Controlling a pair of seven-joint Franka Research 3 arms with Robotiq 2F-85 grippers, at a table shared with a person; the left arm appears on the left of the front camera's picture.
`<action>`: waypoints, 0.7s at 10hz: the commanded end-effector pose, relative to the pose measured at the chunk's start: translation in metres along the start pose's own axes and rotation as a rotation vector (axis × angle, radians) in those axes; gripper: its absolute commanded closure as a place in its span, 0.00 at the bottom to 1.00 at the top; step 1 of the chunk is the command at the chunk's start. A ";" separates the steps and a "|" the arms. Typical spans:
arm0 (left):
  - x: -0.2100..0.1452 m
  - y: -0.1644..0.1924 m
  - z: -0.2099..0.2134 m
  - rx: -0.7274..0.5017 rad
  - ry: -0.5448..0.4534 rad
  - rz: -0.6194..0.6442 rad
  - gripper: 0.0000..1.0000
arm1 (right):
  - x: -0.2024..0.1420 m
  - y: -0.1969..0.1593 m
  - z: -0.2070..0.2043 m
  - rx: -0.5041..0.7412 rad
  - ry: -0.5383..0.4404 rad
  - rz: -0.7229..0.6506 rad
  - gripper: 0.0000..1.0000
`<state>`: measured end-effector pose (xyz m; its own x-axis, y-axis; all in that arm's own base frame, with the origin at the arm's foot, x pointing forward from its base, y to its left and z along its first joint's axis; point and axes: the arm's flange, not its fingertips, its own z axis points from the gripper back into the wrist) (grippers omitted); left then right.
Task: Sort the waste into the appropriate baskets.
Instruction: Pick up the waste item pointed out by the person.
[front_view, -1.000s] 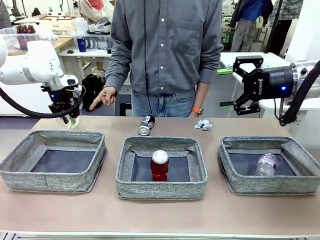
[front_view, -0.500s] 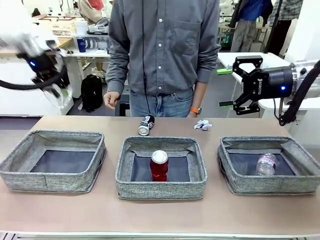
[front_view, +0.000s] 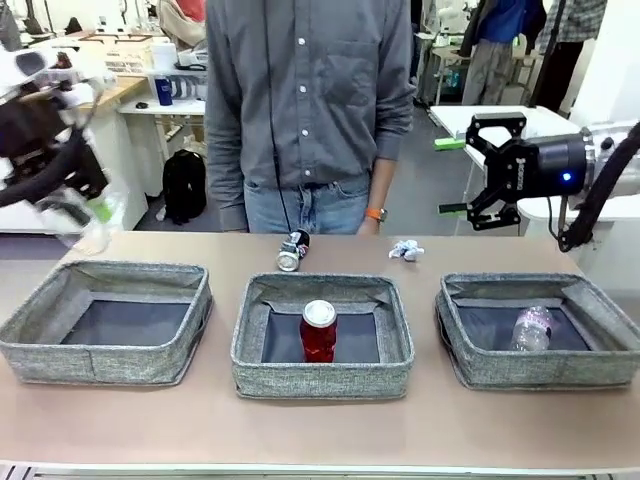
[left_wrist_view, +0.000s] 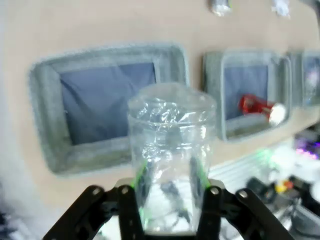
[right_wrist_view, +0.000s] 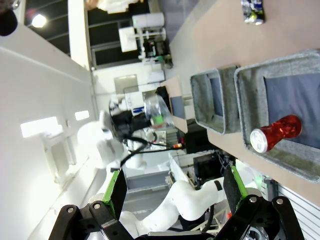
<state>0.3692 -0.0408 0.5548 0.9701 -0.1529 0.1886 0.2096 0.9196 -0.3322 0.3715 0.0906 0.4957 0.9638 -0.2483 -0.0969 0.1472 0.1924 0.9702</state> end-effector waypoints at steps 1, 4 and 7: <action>0.040 0.015 0.004 -0.007 0.014 0.072 0.63 | -0.001 0.003 0.000 -0.011 -0.002 -0.016 0.00; 0.040 0.015 0.004 -0.007 0.014 0.072 0.63 | -0.001 0.003 0.000 -0.011 -0.002 -0.016 0.00; 0.036 0.006 -0.013 -0.097 0.013 0.101 0.63 | -0.001 0.003 0.000 -0.011 -0.002 -0.016 0.00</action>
<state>0.4147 -0.0348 0.5520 0.9836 -0.1011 0.1495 0.1513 0.9135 -0.3777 0.3714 0.0911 0.4955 0.9639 -0.2477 -0.0978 0.1481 0.1935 0.9699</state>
